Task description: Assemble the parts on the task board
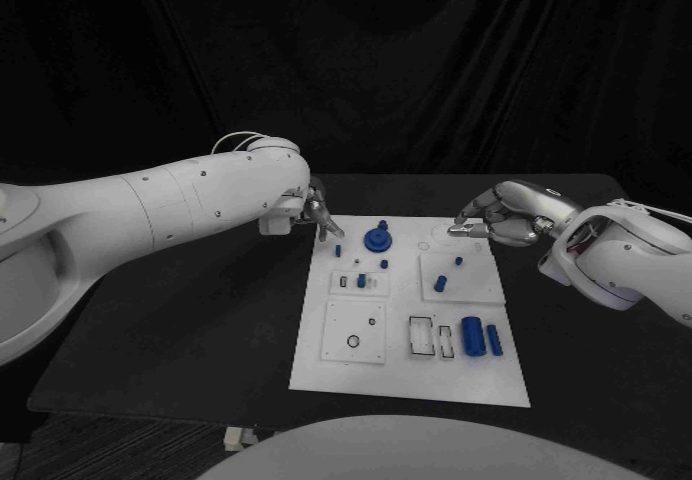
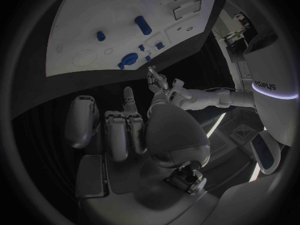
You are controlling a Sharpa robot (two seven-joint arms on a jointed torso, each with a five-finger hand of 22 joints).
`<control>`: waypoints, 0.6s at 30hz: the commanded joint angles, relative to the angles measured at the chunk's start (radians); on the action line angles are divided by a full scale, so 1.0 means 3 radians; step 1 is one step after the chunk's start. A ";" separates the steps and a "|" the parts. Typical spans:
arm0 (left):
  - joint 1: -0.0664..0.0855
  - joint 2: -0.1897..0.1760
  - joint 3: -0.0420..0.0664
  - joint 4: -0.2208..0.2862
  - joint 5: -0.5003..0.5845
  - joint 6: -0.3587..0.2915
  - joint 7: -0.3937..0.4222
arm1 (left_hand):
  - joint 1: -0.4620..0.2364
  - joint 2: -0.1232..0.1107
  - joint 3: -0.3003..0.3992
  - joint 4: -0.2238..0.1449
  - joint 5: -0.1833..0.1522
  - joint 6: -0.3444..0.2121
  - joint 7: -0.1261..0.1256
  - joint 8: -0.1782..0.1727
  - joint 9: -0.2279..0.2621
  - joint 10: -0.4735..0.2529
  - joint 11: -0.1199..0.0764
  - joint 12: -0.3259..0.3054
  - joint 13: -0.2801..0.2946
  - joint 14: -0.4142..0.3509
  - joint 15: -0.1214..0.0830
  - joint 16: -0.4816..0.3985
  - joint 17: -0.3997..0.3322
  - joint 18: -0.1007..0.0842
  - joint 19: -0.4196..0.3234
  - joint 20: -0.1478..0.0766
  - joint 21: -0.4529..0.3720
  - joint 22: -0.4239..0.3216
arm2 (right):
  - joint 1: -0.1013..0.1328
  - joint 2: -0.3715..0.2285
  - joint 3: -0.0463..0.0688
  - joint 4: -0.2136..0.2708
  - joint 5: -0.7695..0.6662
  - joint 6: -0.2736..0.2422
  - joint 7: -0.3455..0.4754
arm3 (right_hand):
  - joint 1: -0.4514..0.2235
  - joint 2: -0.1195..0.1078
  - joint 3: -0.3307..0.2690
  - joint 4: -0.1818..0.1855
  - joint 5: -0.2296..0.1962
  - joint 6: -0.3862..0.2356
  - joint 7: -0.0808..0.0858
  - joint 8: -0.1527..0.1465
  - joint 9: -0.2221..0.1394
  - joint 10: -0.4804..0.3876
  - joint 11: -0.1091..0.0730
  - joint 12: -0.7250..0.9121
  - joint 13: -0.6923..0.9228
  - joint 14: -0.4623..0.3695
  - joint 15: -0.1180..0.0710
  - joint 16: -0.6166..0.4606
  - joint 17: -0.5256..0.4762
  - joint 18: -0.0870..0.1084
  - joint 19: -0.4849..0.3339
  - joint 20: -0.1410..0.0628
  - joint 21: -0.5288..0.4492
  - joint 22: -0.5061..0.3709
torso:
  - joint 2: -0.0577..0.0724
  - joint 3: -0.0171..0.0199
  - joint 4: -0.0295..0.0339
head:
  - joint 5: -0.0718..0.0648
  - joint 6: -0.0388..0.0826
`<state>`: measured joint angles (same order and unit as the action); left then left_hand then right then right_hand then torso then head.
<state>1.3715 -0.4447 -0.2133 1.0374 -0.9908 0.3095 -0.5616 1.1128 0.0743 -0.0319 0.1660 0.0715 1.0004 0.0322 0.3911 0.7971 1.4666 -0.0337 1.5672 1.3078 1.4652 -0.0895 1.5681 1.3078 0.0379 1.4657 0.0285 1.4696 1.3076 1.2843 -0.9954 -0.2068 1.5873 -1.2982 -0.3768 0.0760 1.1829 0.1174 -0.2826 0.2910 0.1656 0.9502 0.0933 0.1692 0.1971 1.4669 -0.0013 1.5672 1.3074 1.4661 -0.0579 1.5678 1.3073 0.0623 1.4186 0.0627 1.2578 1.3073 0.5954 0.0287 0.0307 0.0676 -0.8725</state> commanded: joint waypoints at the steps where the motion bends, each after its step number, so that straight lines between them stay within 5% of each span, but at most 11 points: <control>1: -0.0018 0.0017 0.0004 -0.0010 -0.0016 -0.0004 0.0086 | -0.0036 -0.0003 -0.0001 0.0018 -0.0015 -0.0027 0.0006 0.0014 0.0005 0.0347 -0.0015 0.0012 0.0877 0.0352 0.0006 0.0009 0.0877 -0.0026 0.0124 -0.0010 -0.0016 0.0628 | -0.0009 -0.0005 0.0002 0.0008 -0.0007 0.0012 -0.0029 | -0.0012 0.0018 -0.0028 0.0001 -0.0012 0.0015 0.0008 -0.0022 -0.0004 0.0346 0.0024 0.0012 0.0878 0.0349 0.0022 0.0010 0.0878 0.0028 -0.0022 -0.0006 -0.0022 0.0564 | 0.0000 -0.0003 0.0003 | -0.0004 0.0000; 18: -0.0065 0.0062 0.0004 -0.0054 -0.0017 -0.0014 0.0126 | -0.0073 -0.0011 -0.0042 0.0070 -0.0050 -0.0045 0.0011 0.0012 0.0039 0.0347 -0.0009 0.0012 0.0877 0.0352 0.0012 0.0009 0.0877 -0.0015 0.0094 -0.0005 -0.0062 0.0601 | -0.0010 -0.0008 0.0002 0.0015 -0.0007 0.0009 -0.0026 | -0.0013 0.0025 -0.0031 -0.0001 -0.0007 0.0014 0.0010 -0.0025 -0.0005 0.0346 0.0025 0.0012 0.0878 0.0349 0.0022 0.0010 0.0878 0.0028 -0.0022 -0.0005 -0.0023 0.0564 | -0.0004 0.0001 -0.0001 | 0.0005 0.0000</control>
<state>1.3547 -0.4294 -0.2130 1.0222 -0.9960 0.3040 -0.5427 1.1022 0.0717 -0.0457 0.1799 0.0607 0.9955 0.0363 0.3911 0.8077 1.4666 -0.0336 1.5672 1.3078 1.4652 -0.0894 1.5681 1.3076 0.0379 1.4657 0.0285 1.4542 1.3075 1.2839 -0.9966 -0.2068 1.5893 -1.2982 -0.3764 0.0761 1.1829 0.1174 -0.2882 0.2910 0.1656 0.9502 0.0933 0.1653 0.1971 1.4668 -0.0014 1.5672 1.3073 1.4661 -0.0580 1.5678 1.3073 0.0623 1.4186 0.0627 1.2578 1.3073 0.5949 0.0287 0.0307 0.0687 -0.8725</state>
